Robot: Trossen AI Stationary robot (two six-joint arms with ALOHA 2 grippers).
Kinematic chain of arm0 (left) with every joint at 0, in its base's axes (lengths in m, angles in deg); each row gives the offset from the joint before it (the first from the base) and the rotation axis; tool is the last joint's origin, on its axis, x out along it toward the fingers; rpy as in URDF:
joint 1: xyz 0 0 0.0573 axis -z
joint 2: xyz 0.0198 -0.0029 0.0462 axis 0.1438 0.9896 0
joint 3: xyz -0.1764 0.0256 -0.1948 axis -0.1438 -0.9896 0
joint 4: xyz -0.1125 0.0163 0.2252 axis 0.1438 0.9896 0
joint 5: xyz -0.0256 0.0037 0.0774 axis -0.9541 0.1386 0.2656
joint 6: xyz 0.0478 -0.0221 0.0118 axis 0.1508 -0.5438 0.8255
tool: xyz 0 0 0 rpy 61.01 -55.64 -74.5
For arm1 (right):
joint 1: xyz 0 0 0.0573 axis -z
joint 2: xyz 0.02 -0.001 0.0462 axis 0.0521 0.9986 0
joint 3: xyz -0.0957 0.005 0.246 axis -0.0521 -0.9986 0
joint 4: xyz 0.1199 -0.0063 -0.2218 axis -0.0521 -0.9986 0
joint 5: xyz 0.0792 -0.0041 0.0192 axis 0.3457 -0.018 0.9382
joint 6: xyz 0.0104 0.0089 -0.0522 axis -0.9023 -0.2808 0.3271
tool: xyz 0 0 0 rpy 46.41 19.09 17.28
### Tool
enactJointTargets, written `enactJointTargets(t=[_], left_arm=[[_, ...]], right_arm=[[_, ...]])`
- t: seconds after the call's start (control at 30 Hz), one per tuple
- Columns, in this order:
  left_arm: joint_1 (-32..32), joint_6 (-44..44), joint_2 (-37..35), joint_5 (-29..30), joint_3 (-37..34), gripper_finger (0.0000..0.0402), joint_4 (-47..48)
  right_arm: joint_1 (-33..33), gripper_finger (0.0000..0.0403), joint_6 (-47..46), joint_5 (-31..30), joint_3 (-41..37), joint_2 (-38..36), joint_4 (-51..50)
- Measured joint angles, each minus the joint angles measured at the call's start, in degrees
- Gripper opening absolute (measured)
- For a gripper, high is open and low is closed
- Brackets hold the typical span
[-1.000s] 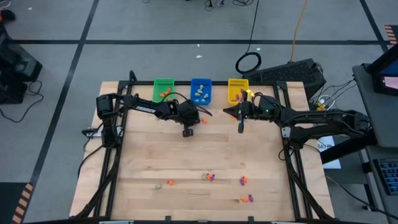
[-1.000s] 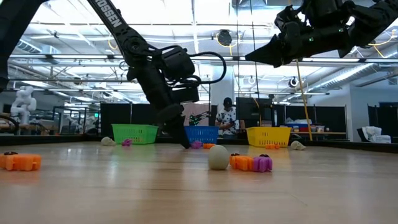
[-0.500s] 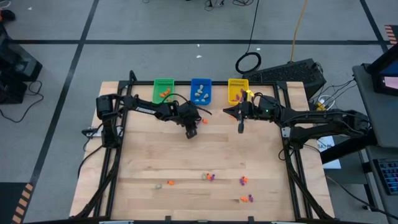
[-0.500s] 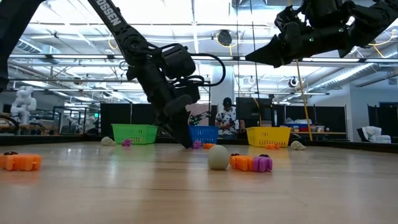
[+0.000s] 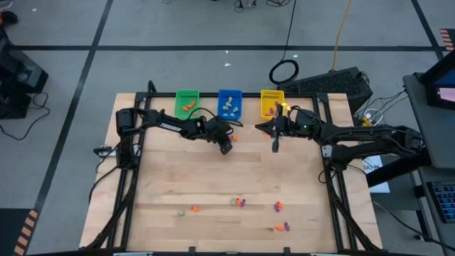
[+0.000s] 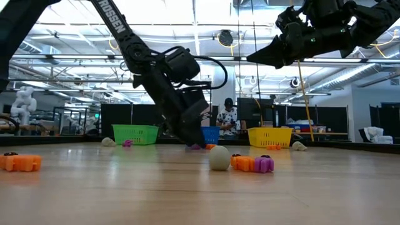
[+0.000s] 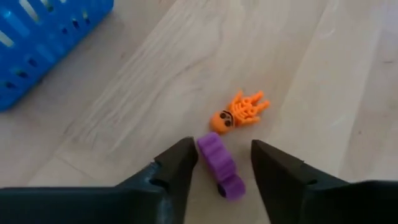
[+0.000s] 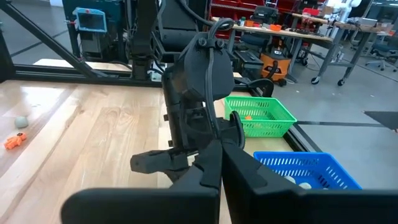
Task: Sort Halloween decoration
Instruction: Put the purple skeleton toy into the yellow bin
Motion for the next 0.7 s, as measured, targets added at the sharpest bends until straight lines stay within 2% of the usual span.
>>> enactJointTargets(t=[0.23,0.27,0.4,0.57,0.7], left_arm=[[0.0,3.2,-0.2,0.6,0.0,0.0028,1.0],[0.0,3.8,-0.3,0.6,0.0,0.0018,1.2],[0.5,3.6,-1.3,0.2,-0.2,0.0018,-0.4],[2.1,-1.1,-2.4,-0.4,-0.1,0.0013,-12.9],[4.1,-4.0,-1.5,4.6,0.6,0.0011,-21.2]], right_arm=[[0.0,0.0000,0.1,0.0,0.0,0.0,-0.1],[0.0,0.0000,0.1,0.0,0.0,0.0,-0.1],[0.0,0.0000,0.1,0.0,0.0,0.0,-0.1],[0.0,0.0000,0.4,0.0,0.0,0.0,0.0],[0.0,0.0000,0.5,0.0,0.0,0.0,0.4]])
